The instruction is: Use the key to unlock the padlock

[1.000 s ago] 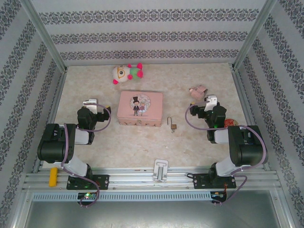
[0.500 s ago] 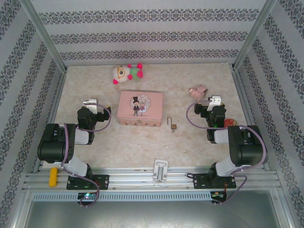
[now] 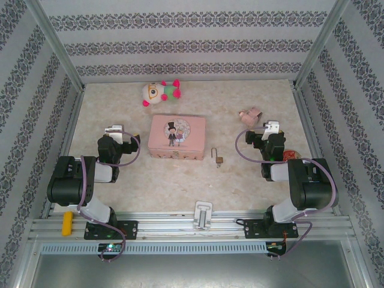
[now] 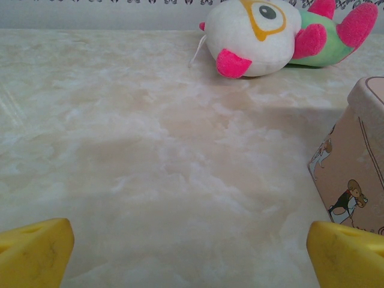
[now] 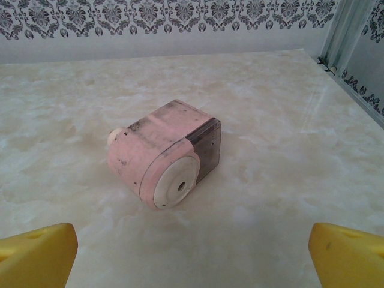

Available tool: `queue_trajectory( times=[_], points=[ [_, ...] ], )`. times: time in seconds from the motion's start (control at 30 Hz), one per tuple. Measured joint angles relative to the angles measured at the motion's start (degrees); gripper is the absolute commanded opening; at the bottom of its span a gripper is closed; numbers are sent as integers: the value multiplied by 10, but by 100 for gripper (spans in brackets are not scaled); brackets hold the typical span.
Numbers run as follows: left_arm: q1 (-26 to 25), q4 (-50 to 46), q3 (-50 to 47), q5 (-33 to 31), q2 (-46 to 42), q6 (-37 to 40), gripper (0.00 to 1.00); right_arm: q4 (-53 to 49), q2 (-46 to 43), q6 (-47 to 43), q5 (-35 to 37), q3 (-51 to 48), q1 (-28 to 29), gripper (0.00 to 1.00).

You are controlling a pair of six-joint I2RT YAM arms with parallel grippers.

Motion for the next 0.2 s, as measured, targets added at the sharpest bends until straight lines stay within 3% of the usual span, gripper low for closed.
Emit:
queue_trajectory(
  times=[0.2],
  points=[
    [-1,-3,3,0,0,0,99,0,0,0,0,0,0,98]
  ],
)
